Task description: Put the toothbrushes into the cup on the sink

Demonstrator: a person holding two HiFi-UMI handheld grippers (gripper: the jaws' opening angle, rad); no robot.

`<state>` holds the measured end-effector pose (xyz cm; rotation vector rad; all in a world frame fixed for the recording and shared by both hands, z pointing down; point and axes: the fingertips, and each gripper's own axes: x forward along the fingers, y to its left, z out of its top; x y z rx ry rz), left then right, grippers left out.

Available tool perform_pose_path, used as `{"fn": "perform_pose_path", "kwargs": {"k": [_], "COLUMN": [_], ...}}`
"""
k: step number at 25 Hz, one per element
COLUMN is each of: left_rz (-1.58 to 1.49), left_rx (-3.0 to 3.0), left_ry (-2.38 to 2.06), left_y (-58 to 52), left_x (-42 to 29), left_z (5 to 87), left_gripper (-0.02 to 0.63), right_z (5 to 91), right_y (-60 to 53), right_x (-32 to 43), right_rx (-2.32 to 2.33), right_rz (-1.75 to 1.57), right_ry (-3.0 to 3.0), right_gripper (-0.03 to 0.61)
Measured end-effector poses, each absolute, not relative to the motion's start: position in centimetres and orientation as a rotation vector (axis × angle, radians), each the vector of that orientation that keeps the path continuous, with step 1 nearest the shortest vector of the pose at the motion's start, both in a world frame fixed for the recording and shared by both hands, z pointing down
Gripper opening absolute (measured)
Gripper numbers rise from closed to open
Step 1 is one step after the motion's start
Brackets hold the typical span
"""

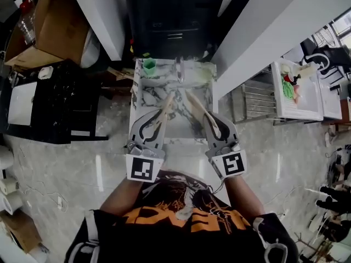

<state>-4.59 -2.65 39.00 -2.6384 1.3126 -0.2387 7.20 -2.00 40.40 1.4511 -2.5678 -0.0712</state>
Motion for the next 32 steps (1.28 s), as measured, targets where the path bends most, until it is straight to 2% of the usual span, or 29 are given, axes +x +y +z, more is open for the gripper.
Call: {"fn": "perform_pose_path", "kwargs": {"k": [11, 32], "left_rz": [-0.277, -0.343], "left_rx": [-2.737, -2.749], "left_ry": [1.196, 1.131], "left_y": [-12.9, -17.1], "left_x": [-7.1, -1.8], "left_z": [39.9, 41.0], "left_gripper": [0.046, 0.046], "right_z": [40.3, 42.1], "right_y": [-11.7, -16.6], "right_x": [5.9, 11.1], "right_rx": [1.615, 1.668], "right_rz": [-0.012, 0.038], "right_ry": [-2.477, -2.486], "right_gripper": [0.042, 0.043]}}
